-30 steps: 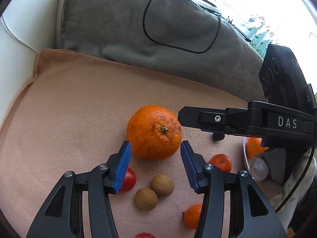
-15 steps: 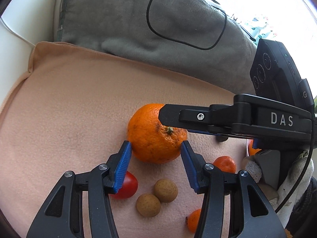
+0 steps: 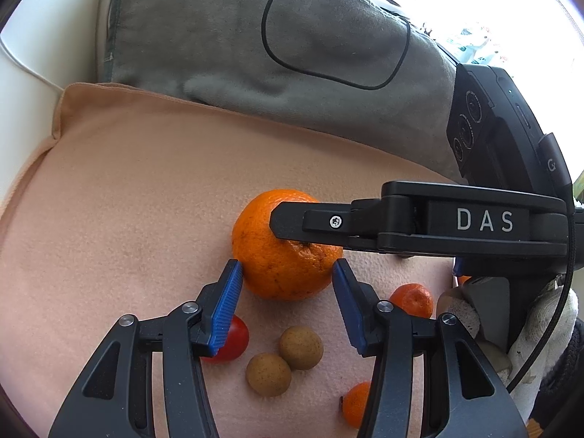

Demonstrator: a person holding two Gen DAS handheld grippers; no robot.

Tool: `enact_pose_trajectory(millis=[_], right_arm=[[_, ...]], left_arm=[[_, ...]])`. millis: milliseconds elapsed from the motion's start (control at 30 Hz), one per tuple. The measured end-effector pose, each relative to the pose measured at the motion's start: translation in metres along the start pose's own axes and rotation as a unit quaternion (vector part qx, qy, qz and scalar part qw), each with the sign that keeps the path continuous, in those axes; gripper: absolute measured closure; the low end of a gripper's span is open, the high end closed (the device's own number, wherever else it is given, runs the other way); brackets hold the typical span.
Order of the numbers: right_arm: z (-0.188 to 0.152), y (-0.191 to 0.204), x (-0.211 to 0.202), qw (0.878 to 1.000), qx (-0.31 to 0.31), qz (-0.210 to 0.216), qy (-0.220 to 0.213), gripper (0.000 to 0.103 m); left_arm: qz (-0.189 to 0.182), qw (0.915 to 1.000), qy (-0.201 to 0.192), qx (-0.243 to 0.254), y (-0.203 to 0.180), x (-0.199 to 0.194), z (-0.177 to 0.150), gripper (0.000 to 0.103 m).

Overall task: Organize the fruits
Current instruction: 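Close the right gripper around the large bumpy tangerine and lift it, then carry the bumpy tangerine with the right gripper onto the plate beside the orange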

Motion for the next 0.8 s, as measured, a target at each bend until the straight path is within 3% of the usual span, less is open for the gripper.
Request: enact_pose_trajectory(millis=[400,800], right_arm=[[-0.004,0.0,-0.018,1.0,0.002,0.006,-0.014,0.037],[-0.022,-0.003,-0.068,0.999,0.003,0.016,-0.046,0.038]], left_arm=[[0.012,0.9993,-0.023,0.027,-0.02,-0.015,-0.004,0.053],[0.006,0.997,-0.05,0.059,-0.059,-0.041,-0.016,0.053]])
Point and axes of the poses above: each gripper's, at about its wrist camera, not at the fingertips, and x roughly the way its jaws point, y to its left, z to its top, the point moved 4 cm from there along x, roughly the way its jaws point, and after that the axes turned 6 degrees about -x, right-handed, at the moved point
